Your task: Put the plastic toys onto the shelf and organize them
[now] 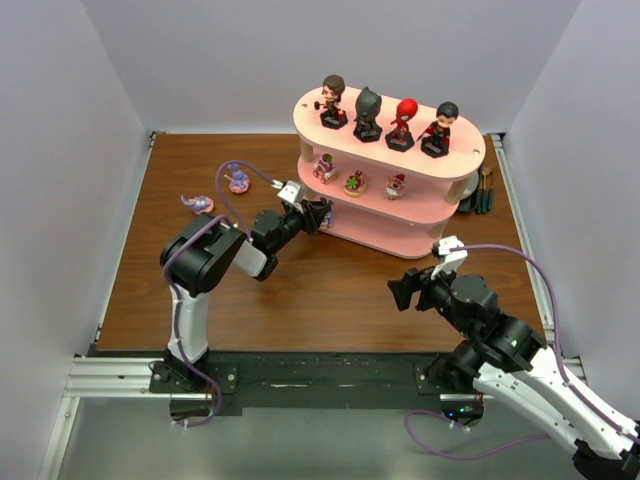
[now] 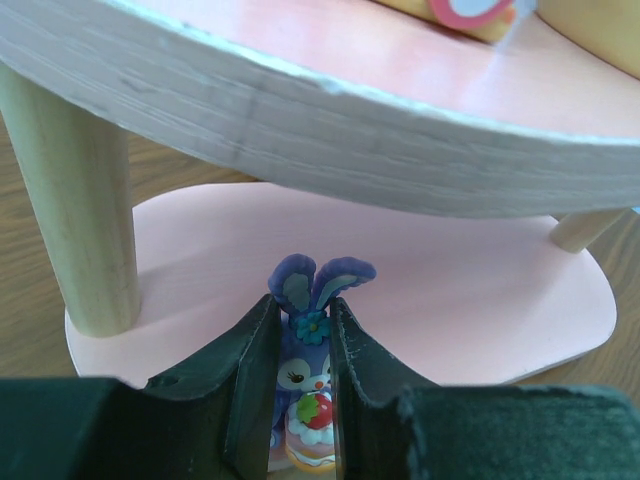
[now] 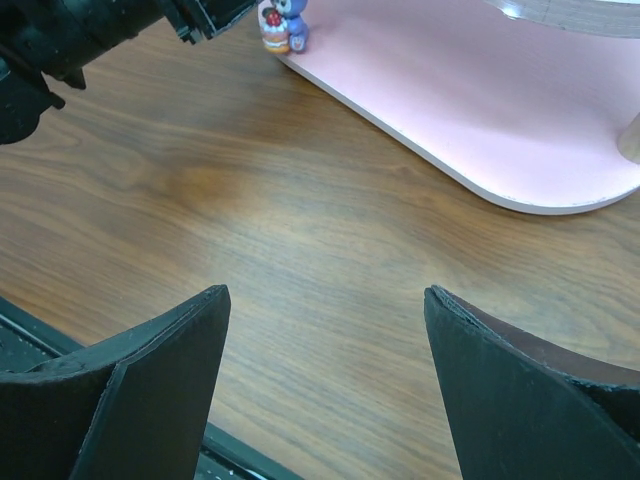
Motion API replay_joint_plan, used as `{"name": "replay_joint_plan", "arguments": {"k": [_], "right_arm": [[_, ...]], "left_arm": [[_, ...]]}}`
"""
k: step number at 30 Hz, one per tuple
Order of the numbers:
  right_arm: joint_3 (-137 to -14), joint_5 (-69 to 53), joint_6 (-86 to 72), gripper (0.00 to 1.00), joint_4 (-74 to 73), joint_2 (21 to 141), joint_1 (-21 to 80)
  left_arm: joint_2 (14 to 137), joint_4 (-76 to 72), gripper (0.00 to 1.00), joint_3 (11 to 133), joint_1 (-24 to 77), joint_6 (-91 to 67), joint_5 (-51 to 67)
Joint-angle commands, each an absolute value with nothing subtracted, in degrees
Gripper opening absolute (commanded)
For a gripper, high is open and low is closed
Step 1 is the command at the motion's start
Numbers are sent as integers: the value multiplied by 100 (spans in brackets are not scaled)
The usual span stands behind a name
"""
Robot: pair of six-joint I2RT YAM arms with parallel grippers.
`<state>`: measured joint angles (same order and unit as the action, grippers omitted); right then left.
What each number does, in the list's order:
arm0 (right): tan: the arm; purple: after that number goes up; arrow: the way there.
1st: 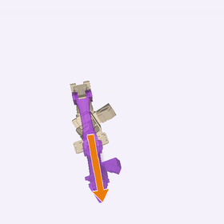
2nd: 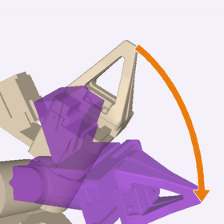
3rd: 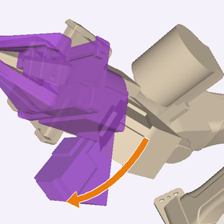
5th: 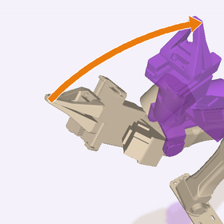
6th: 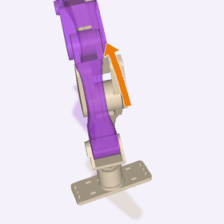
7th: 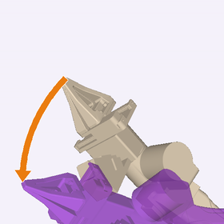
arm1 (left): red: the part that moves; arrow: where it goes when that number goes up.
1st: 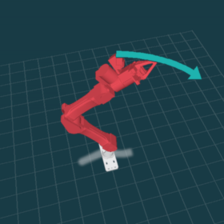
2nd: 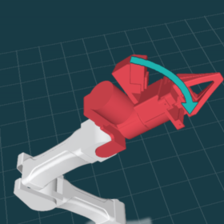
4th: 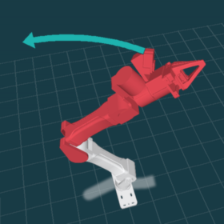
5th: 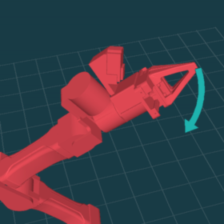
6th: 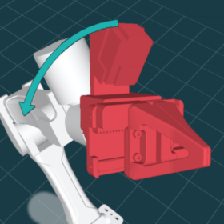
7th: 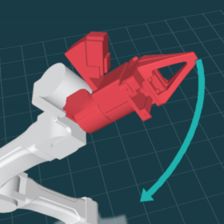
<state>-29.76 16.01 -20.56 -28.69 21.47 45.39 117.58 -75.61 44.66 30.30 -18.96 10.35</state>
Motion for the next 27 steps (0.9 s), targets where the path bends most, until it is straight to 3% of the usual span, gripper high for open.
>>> {"name": "replay_joint_plan", "arguments": {"k": [1,15,23,27], "right_arm": [[-3129,1784,-1907,82,-2786,2188,4579],[-3138,1793,-1837,83,-2813,2250,4570],[-3120,1767,-1802,83,-2786,2285,4570],[-3103,1749,-1802,84,-2760,2320,4570]], "left_arm": [[12041,-10687,0,4684,2918,-1907,1204],[12410,-10872,2,4983,2699,-1723,1494],[12507,-10872,8,5071,2584,-1626,1880],[12463,-10881,17,4896,2584,-1635,1986]]}}
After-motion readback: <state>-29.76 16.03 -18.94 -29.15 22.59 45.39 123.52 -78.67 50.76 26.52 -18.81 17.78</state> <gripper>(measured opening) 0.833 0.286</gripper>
